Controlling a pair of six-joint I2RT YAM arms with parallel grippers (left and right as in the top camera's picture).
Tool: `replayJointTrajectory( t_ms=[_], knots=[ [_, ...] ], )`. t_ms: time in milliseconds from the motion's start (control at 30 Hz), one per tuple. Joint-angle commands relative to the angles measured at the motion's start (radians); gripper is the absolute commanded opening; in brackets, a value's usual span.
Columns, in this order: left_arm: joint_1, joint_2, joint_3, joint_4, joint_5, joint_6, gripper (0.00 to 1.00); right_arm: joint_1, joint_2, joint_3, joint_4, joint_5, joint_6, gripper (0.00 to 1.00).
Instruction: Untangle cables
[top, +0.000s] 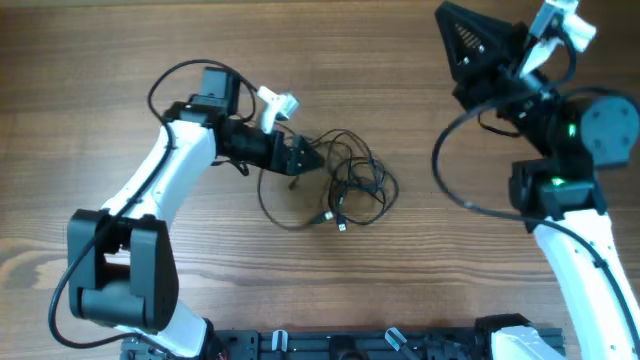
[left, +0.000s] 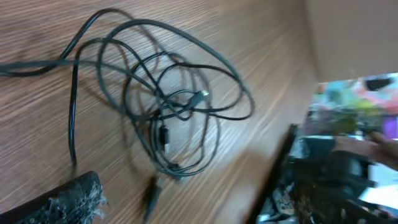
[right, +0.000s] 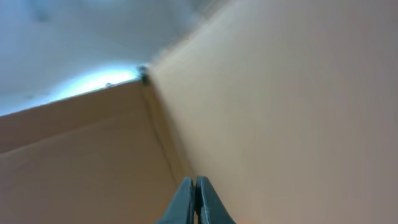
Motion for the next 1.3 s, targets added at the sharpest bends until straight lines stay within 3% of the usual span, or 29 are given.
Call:
replayJointTrajectory(
  t_ms=[0, 100, 200, 333, 367, 433, 500, 633, 833, 1000, 1167, 1267],
  knots=[
    [0.0, 0.0, -0.006, 0.029, -0.152, -0.105, 1.0, -0.027, -0.007, 0.003, -0.248, -0.115, -0.03, 0.07],
    [0.008, 0.0, -0.006, 0.089, -0.152, -0.195, 1.0, -0.026, -0.005, 0.003, -0.544, -0.133, -0.158, 0.24],
    [-0.002, 0.0, -0.006, 0.118, -0.152, -0.234, 1.0, -0.027, 0.0, 0.0, -0.784, -0.043, -0.254, 0.25],
    [-0.023, 0.0, -0.006, 0.118, -0.167, -0.299, 1.0, -0.027, 0.038, 0.0, -1.022, 0.113, -0.258, 0.26],
    [-0.026, 0.0, -0.006, 0.118, -0.167, -0.312, 1.0, -0.026, 0.052, 0.0, -1.057, 0.12, -0.259, 0.32],
    [-0.034, 0.0, -0.006, 0.118, -0.167, -0.372, 1.0, -0.026, 0.092, 0.0, -1.129, 0.12, -0.26, 0.56],
    [-0.043, 0.0, -0.006, 0.122, -0.171, -0.426, 1.0, -0.026, 0.132, 0.0, -1.191, 0.12, -0.283, 0.63],
    [-0.081, 0.0, -0.006, 0.161, -0.212, -0.562, 1.0, -0.021, 0.255, -0.006, -1.29, 0.119, -0.315, 0.64],
    [-0.172, 0.0, -0.006, 0.222, -0.333, -0.713, 1.0, 0.043, 0.417, -0.006, -1.35, 0.108, -0.401, 0.43],
    [-0.242, 0.0, -0.006, 0.229, -0.428, -0.806, 0.84, 0.124, 0.465, -0.028, -1.355, 0.108, -0.46, 0.43],
    [-0.272, 0.026, -0.006, 0.265, -0.428, -0.843, 0.84, 0.137, 0.465, -0.09, -1.308, 0.108, -0.463, 0.44],
    [-0.281, 0.06, -0.006, 0.264, -0.426, -0.858, 0.79, 0.137, 0.465, -0.126, -1.266, 0.095, -0.461, 0.45]
  ],
)
